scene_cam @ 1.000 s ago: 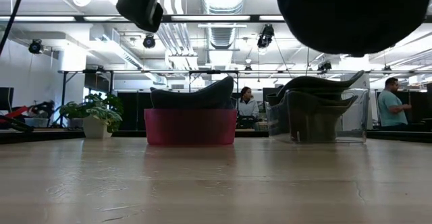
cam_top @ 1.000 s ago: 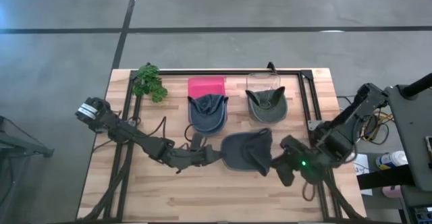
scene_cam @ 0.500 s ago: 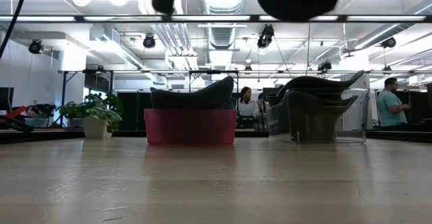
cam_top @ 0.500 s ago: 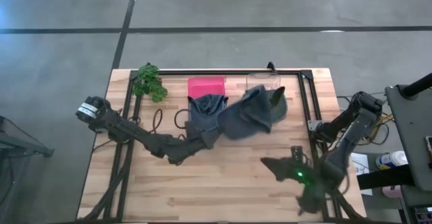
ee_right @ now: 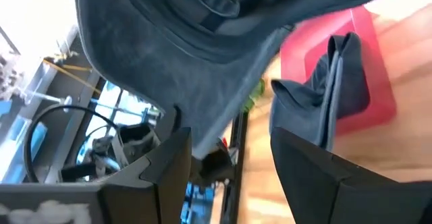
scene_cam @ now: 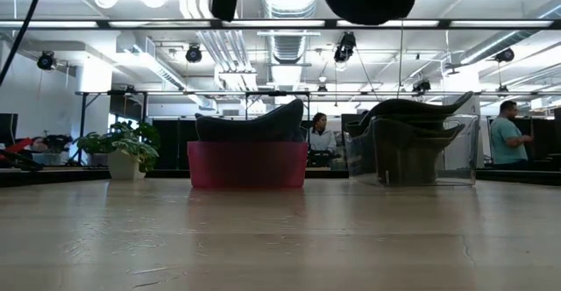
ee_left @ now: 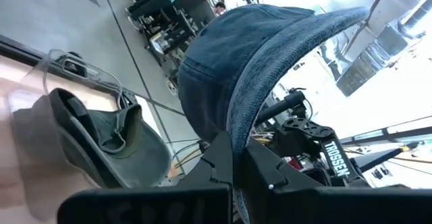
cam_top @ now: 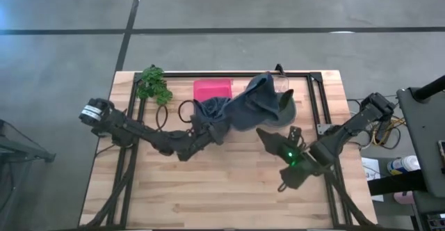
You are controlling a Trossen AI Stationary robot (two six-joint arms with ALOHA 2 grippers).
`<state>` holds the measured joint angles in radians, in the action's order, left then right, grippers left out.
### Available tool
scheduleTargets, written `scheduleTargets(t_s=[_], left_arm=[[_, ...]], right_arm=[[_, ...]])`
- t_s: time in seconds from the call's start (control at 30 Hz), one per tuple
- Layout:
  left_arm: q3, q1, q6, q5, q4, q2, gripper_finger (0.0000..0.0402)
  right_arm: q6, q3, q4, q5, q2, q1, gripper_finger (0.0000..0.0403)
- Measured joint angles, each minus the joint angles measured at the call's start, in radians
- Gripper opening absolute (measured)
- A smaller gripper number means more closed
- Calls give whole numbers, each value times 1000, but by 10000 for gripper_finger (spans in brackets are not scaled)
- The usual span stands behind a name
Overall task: Pick & Place hat
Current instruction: Put the blue cap into the red bin
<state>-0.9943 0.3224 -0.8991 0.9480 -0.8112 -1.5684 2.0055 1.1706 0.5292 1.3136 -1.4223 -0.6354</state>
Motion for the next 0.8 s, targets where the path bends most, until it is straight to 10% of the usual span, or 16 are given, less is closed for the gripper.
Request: scheduleTargets(t_s=[0.33, 0.8], left_arm=[[0, -61, -11, -106, 0, 0, 9], [0, -123, -22, -234, -9, 0, 9]], right_arm=[[-51, -1, -73, -2, 0, 115, 186], [-156, -2, -151, -58, -2, 207, 66]])
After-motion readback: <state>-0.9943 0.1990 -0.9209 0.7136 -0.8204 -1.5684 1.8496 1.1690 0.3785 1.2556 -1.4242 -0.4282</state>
